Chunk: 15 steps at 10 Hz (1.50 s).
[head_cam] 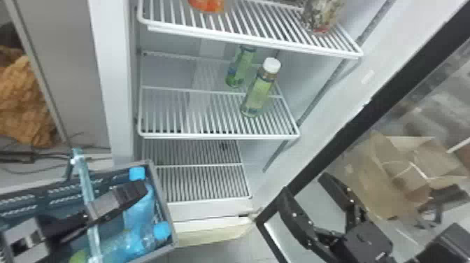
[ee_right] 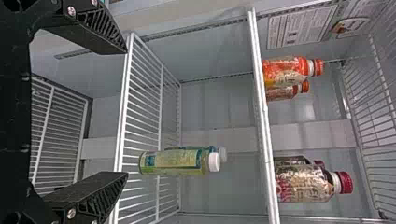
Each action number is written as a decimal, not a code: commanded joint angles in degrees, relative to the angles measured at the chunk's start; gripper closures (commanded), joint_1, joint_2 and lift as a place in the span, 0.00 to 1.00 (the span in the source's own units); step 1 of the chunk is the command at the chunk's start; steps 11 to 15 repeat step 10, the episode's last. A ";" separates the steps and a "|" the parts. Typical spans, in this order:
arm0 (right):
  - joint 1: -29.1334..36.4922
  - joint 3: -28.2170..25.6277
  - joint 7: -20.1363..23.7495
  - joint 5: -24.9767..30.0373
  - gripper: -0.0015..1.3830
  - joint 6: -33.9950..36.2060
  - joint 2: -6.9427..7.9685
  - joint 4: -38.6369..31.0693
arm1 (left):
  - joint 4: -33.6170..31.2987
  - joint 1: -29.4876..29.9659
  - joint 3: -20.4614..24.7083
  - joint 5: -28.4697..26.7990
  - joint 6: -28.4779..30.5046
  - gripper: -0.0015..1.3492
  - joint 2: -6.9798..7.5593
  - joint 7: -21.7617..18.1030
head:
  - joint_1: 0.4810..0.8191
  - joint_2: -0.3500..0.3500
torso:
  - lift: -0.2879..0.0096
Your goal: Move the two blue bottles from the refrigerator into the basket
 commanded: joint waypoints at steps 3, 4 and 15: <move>0.46 -0.51 -0.09 -0.18 0.09 0.75 0.24 -0.31 | 0.12 0.17 0.39 0.00 0.00 0.89 -0.14 0.13 | 0.63 0.00 | 0.23; 0.32 -0.63 -0.09 -0.07 0.09 1.03 0.24 -0.31 | 0.12 0.17 0.50 0.00 0.00 0.89 -0.31 0.13 | 0.63 0.00 | 0.23; -0.24 -0.63 -0.09 -0.07 0.09 1.32 0.33 -0.45 | -0.03 0.17 0.73 0.11 -0.14 0.89 -0.58 0.13 | 0.63 0.00 | 0.23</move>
